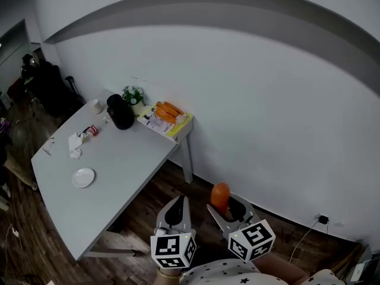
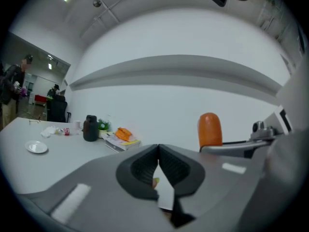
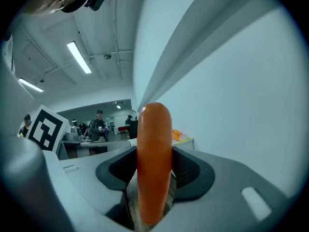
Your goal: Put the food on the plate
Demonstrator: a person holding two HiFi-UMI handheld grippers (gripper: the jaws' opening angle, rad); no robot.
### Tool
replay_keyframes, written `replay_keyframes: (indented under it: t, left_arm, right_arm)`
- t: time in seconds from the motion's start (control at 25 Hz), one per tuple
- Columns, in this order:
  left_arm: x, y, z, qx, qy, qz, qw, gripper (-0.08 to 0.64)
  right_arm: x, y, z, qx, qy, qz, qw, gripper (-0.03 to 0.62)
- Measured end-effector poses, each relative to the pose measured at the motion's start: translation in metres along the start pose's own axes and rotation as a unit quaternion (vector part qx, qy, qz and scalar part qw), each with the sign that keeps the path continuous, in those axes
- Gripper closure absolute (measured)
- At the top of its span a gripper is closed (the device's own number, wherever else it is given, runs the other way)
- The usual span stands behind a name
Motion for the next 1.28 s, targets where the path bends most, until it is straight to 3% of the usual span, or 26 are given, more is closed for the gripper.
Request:
replay_keyframes:
  t: [0.24,0.56,0.84,1.28]
  left_arm:
    - [-0.100,-0.019,0.004,0.013,-0.081,-0.027,0.9963,0.552]
    - [-0.241,-0.049,0.002,0.025,-0.185,-0.056,0.9809,0.552]
    - [-0.340,-0.052,-0.026,0.034,-0.292,-0.102,0.9502,0.552]
    - [-0.415,-0.009,-0.071,0.023,-0.401,-0.159,0.9021,0.552]
  right_arm:
    - [-0.045,-0.044,0.100,-0.013,-0.081,-0.048,0.995,0.374]
    - [-0.114,-0.101,0.242,-0.037,-0.184,-0.103,0.977,0.374]
    - [-0.182,-0.118,0.336,-0.072,-0.273,-0.145,0.948,0.374]
    - [-0.271,-0.090,0.418,-0.160,-0.358,-0.194,0.899,0.374]
Point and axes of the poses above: the fingertips, and each gripper's own axes: z forward along the fingers, x to its right, y out of its underside, the point moved 4 cm from there along -z, backward along the fingers, and after that the axes turned 12 degrees about -x, right-handed, at the moved point
